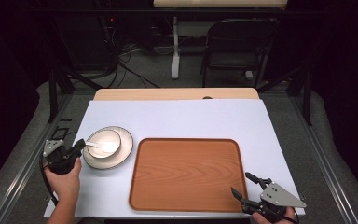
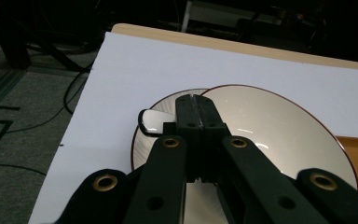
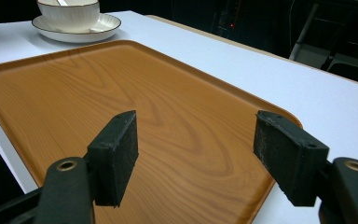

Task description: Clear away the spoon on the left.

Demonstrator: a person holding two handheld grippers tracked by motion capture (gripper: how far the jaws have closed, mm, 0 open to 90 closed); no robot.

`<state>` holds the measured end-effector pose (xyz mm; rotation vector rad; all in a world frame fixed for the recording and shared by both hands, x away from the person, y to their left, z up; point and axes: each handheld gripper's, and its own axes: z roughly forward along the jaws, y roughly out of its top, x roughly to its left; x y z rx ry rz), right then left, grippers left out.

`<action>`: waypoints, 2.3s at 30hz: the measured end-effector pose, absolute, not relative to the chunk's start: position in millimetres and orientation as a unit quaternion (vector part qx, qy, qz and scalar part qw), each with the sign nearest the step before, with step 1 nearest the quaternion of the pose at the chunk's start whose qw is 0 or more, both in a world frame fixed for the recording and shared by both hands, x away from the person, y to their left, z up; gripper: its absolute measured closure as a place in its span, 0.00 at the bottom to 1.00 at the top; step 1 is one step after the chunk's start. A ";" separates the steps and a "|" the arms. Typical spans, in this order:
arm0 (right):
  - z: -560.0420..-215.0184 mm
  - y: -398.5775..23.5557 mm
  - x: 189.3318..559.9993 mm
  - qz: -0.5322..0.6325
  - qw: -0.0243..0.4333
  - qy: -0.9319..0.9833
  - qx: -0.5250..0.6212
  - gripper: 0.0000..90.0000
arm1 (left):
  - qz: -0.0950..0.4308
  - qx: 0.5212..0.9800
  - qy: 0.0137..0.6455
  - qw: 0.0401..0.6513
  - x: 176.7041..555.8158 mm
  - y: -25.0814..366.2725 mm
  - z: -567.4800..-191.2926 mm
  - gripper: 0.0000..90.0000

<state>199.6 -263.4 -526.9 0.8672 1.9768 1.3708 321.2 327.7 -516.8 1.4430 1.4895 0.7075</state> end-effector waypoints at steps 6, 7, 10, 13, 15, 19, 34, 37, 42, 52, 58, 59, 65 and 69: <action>-526.9 -263.7 199.4 0.514 0.288 0.740 0.324 0.34 | 0.283 0.577 0.604 0.471 318.9 325.9 -513.7 0.99; -526.8 -263.7 199.4 0.514 0.288 0.740 0.324 0.34 | 0.282 0.575 0.605 0.473 318.1 325.9 -512.9 0.99; -526.7 -263.7 199.3 0.514 0.289 0.740 0.323 0.34 | 0.281 0.569 0.604 0.482 316.6 325.7 -511.1 0.96; -526.8 -263.6 199.4 0.514 0.289 0.740 0.324 0.34 | 0.277 0.560 0.606 0.492 315.8 326.0 -509.7 0.90; -526.7 -263.6 199.4 0.514 0.289 0.740 0.324 0.34 | 0.278 0.554 0.605 0.499 315.6 325.9 -509.0 0.85; -526.8 -263.6 199.5 0.514 0.288 0.740 0.325 0.34 | 0.283 0.541 0.610 0.505 315.9 326.1 -508.4 0.67; -527.0 -263.3 199.3 0.513 0.286 0.741 0.325 0.34 | 0.251 0.487 0.651 0.525 324.9 334.6 -521.8 0.44; -526.9 -263.5 199.4 0.513 0.287 0.741 0.324 0.34 | 0.245 0.479 0.660 0.523 326.6 336.9 -527.0 0.44; -527.0 -263.4 199.4 0.514 0.286 0.741 0.325 0.34 | 0.235 0.471 0.670 0.524 329.9 338.5 -536.9 0.45; -527.1 -263.5 199.6 0.513 0.285 0.741 0.325 0.34 | 0.214 0.479 0.666 0.531 339.4 323.6 -551.0 0.50; -527.1 -263.8 199.7 0.514 0.286 0.742 0.323 0.34 | 0.215 0.481 0.661 0.535 338.9 321.4 -553.3 0.57; -527.1 -263.7 199.6 0.514 0.285 0.742 0.324 0.34 | 0.214 0.480 0.661 0.536 338.9 321.4 -553.4 0.58; -527.1 -263.6 199.7 0.514 0.285 0.742 0.324 0.34 | 0.210 0.482 0.658 0.539 338.2 322.4 -554.5 0.64; -527.1 -263.6 199.8 0.513 0.284 0.742 0.323 0.34 | 0.212 0.480 0.659 0.539 337.5 323.8 -555.1 0.70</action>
